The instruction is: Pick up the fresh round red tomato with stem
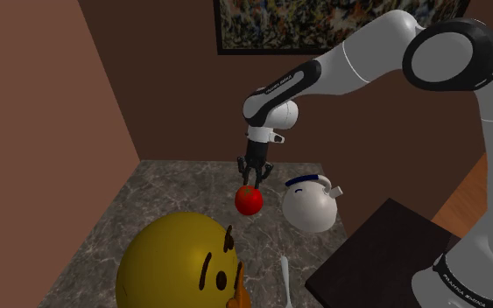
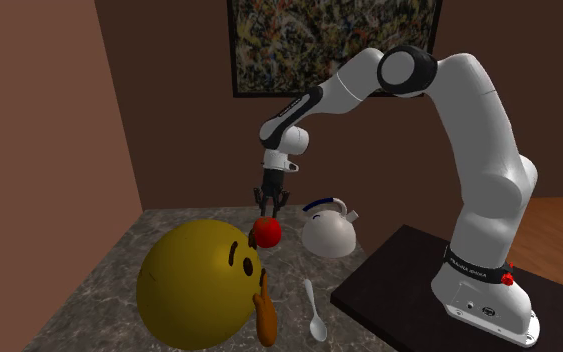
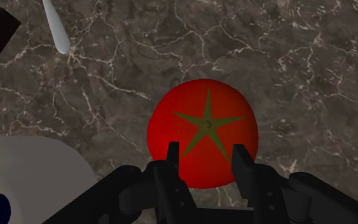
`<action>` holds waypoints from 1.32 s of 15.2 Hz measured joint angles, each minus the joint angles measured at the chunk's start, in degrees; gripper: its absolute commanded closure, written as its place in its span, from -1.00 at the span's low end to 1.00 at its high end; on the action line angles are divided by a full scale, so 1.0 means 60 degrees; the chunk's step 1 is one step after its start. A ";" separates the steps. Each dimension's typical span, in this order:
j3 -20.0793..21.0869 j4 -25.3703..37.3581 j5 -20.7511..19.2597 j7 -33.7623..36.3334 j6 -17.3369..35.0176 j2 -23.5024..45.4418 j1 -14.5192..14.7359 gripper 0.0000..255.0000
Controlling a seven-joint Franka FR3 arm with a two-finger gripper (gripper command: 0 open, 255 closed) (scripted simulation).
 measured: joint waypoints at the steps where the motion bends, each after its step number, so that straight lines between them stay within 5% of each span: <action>1: 0.0000 0.0002 0.0000 0.0001 0.0000 0.0001 0.0001 1.00; 20: 0.0019 0.0182 -0.0061 0.0440 -0.1125 -0.1013 -0.0074 1.00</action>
